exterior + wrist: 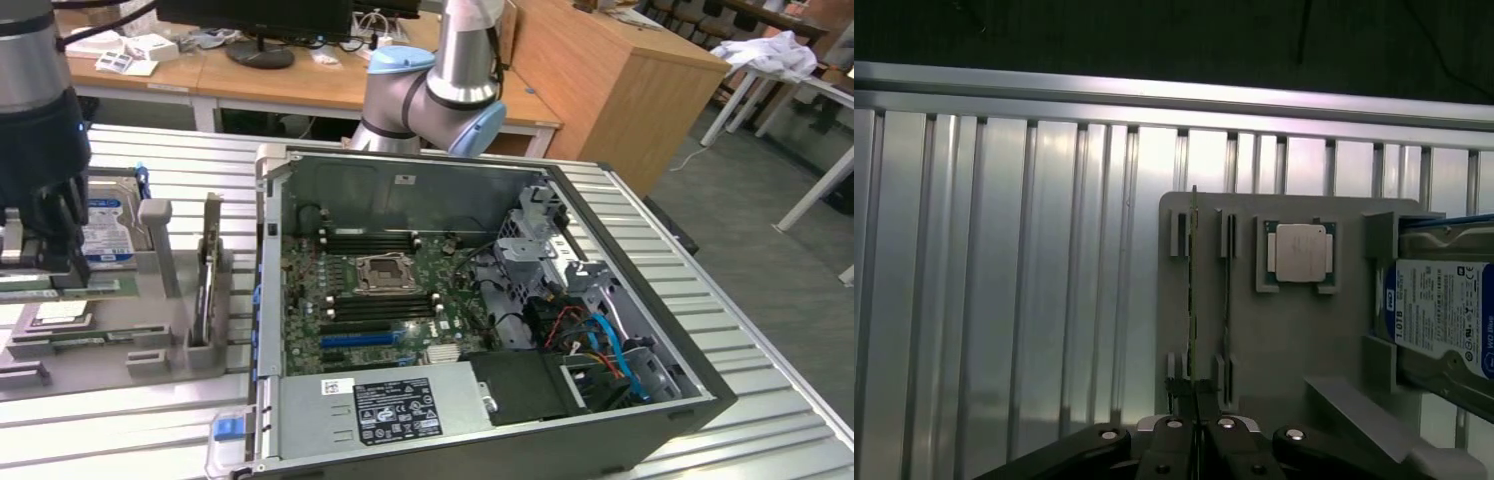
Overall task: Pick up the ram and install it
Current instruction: 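Pick up the ram and move it above insertion slot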
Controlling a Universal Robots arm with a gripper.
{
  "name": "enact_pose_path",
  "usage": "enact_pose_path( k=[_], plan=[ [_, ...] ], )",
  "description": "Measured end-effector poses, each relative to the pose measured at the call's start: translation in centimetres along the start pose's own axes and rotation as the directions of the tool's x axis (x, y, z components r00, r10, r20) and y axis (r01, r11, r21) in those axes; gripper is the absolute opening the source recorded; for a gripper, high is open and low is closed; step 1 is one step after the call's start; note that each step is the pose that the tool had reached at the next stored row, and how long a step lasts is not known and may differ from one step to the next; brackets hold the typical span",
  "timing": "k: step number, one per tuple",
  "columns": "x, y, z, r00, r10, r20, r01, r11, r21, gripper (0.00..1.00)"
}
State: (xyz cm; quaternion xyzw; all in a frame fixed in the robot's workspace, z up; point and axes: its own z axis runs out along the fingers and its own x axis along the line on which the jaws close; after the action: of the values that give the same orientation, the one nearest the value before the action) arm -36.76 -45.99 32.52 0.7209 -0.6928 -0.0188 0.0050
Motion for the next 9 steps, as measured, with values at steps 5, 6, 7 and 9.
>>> enact_pose_path(
  k=[5,6,7,9],
  plan=[
    [0.0,0.03,-1.04,1.0000,0.000,0.0000,0.000,1.0000,0.0000,0.12],
    [0.0,0.04,-1.22,1.0000,0.000,0.0001,0.000,1.0000,0.0001,0.12],
    [0.0,0.05,-1.40,1.0000,0.000,0.0000,0.000,1.0000,0.0000,0.12],
    [0.0,0.06,-1.72,1.0000,0.000,0.0000,0.000,1.0000,0.0000,0.12]
  ],
)
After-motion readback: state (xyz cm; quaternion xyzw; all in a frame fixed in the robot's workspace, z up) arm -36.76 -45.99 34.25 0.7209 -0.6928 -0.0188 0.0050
